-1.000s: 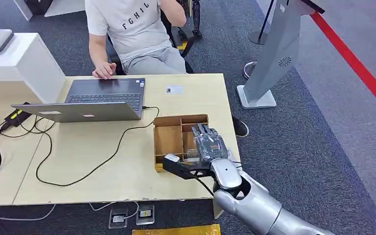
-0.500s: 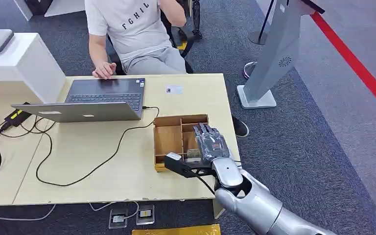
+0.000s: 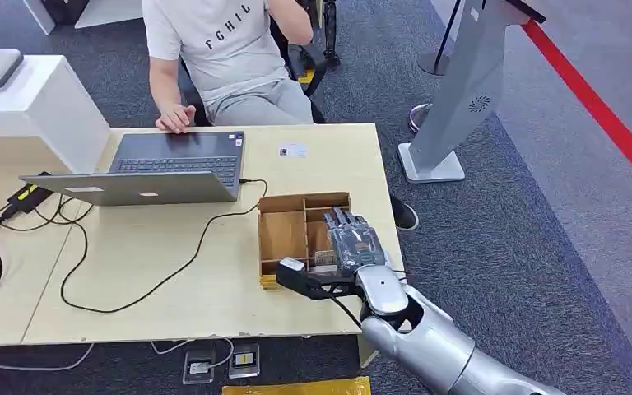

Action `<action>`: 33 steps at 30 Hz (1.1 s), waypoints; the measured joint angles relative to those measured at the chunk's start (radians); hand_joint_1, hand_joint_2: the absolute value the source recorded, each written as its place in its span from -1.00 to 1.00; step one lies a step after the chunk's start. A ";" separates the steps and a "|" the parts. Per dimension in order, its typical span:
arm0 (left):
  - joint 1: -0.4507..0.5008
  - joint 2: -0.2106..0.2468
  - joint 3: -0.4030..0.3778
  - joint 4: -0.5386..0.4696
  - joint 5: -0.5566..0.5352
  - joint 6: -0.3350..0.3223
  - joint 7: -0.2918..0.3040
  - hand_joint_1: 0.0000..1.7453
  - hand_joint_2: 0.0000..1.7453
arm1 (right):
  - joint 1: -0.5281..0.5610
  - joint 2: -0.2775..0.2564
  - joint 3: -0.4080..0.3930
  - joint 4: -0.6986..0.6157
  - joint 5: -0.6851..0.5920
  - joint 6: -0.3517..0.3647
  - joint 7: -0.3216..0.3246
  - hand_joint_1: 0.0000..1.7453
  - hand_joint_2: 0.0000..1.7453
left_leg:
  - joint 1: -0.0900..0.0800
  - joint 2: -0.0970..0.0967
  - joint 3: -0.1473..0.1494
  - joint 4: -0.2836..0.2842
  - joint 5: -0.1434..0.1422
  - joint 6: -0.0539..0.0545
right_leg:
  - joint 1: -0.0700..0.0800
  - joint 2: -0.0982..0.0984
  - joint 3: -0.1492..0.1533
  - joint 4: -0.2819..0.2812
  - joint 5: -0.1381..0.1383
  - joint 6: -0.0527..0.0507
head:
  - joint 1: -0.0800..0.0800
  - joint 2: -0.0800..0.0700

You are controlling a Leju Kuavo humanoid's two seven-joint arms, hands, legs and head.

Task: Pass the card to the sensor for recognition and then transmit it.

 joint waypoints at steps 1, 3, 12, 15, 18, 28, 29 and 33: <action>0.000 0.000 0.000 0.000 0.000 0.000 0.000 -1.00 -1.00 | 0.000 0.000 0.000 0.000 0.000 0.000 0.000 -1.00 1.00 | 0.000 0.000 0.000 0.000 0.000 0.000 | 0.000 0.000 0.000 0.000 0.000 0.000 | 0.000 0.000; 0.000 0.000 0.000 0.000 0.000 0.000 0.000 -1.00 -1.00 | 0.002 0.000 0.000 0.000 0.000 0.002 0.000 -1.00 1.00 | 0.000 0.000 0.000 0.000 0.000 0.000 | 0.000 0.000 0.000 0.000 0.000 0.000 | 0.000 0.000; 0.000 0.000 0.000 0.000 0.000 0.000 0.001 -1.00 -1.00 | 0.005 0.000 0.000 0.000 0.000 0.005 0.000 1.00 1.00 | 0.000 0.000 0.000 0.000 0.000 0.000 | 0.000 0.000 0.000 0.000 0.000 0.000 | 0.000 0.000; 0.000 0.000 0.000 0.000 0.000 0.000 0.001 -1.00 -1.00 | 0.005 0.000 0.000 0.000 0.000 0.013 -0.001 1.00 1.00 | 0.000 0.000 0.000 0.000 0.000 0.000 | 0.000 0.000 0.000 0.000 0.000 0.000 | 0.000 0.000; 0.000 0.000 0.000 0.000 0.000 0.000 0.001 -1.00 -1.00 | 0.005 0.000 0.000 0.000 0.000 0.016 -0.001 1.00 1.00 | 0.000 0.000 0.000 0.000 0.000 0.000 | 0.000 0.000 0.000 0.000 0.000 0.000 | 0.000 0.000; 0.000 0.003 0.000 0.000 -0.006 0.000 0.001 -1.00 -1.00 | 0.007 0.000 0.000 0.000 -0.005 0.017 -0.006 1.00 1.00 | 0.000 0.000 0.000 0.000 0.000 0.000 | 0.000 0.000 0.000 0.000 0.000 0.000 | 0.000 0.000; 0.000 0.003 0.000 0.000 -0.007 0.000 0.001 -1.00 -1.00 | 0.007 0.000 0.000 0.000 -0.006 0.017 -0.006 1.00 1.00 | 0.000 0.000 0.000 0.000 0.000 0.000 | 0.000 0.000 0.000 0.000 0.000 0.000 | 0.000 0.000; 0.000 0.004 0.000 0.000 -0.008 0.000 0.001 -1.00 -1.00 | 0.008 0.000 0.000 0.000 -0.009 0.017 -0.009 1.00 1.00 | 0.000 0.000 0.000 0.000 0.000 0.000 | 0.000 0.000 0.000 0.000 0.000 0.000 | 0.000 0.000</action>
